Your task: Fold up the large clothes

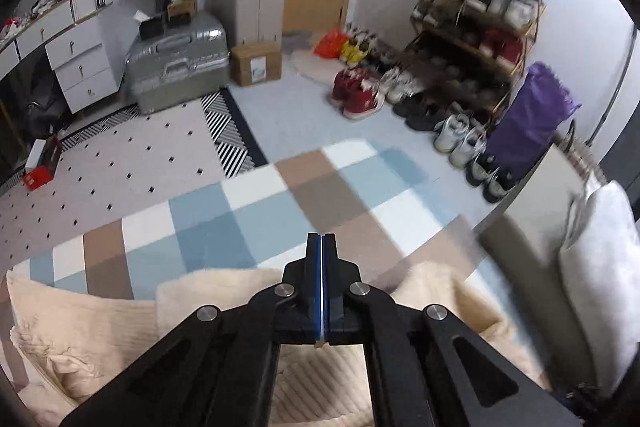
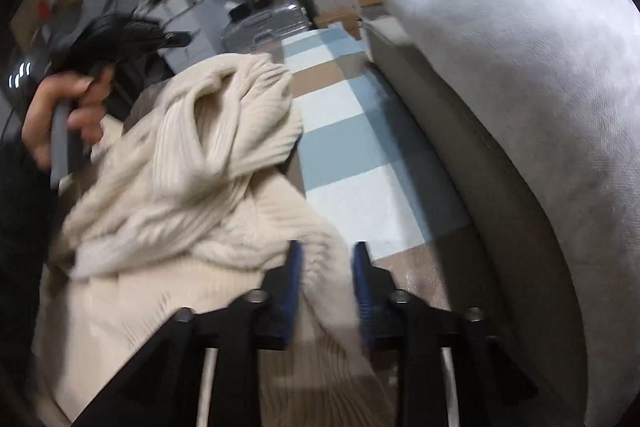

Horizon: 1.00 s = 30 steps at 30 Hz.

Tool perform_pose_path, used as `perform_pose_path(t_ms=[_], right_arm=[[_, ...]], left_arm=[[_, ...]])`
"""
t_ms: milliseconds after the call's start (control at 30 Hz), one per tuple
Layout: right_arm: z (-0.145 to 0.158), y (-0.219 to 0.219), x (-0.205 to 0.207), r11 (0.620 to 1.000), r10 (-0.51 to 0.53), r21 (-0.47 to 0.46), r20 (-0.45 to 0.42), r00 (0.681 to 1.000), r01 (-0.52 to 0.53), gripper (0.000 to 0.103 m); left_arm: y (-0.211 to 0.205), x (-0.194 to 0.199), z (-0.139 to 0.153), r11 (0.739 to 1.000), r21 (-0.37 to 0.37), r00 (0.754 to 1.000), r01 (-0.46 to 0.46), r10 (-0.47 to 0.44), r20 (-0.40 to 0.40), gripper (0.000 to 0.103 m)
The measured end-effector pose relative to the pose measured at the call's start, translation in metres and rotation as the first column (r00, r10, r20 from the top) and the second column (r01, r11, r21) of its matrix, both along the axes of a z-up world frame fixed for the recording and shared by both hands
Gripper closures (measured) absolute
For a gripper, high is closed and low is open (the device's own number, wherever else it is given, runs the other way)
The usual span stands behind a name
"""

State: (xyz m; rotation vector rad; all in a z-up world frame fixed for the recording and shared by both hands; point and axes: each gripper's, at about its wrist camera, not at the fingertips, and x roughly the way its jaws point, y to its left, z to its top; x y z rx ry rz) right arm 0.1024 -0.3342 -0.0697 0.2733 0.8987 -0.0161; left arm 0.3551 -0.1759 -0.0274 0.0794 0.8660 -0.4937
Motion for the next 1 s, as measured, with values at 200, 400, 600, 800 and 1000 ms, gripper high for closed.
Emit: perform_pose_path(t_ms=[200, 400, 600, 800, 1000], right_arm=[[0.018, 0.021, 0.008, 0.984, 0.176, -0.047, 0.044, 0.983, -0.174, 0.049], [-0.023, 0.043, 0.047, 0.967, 0.243, -0.062, -0.037, 0.969, -0.245, 0.061], [0.024, 0.013, 0.012, 0.975, 0.190, 0.071, 0.231, 0.954, -0.211, 0.096], [-0.010, -0.016, 0.017, 0.994, -0.013, 0.105, 0.033, 0.999, 0.009, 0.095], [-0.001, -0.012, 0.001, 0.995, -0.066, 0.084, 0.067, 0.996, 0.060, 0.061]], left_arm=[[-0.019, -0.048, 0.013, 0.986, -0.006, 0.986, 0.168, -0.168, -0.010, 0.089], [-0.047, -0.086, -0.001, 0.941, 0.094, 0.945, 0.324, -0.326, 0.009, 0.047], [-0.025, -0.074, -0.008, 0.972, 0.075, 0.974, 0.225, -0.227, 0.025, 0.047], [0.005, -0.065, -0.018, 0.980, 0.156, 0.990, 0.120, -0.129, 0.053, 0.047], [0.026, -0.082, -0.034, 0.976, 0.181, 0.992, 0.121, -0.126, 0.014, 0.047]])
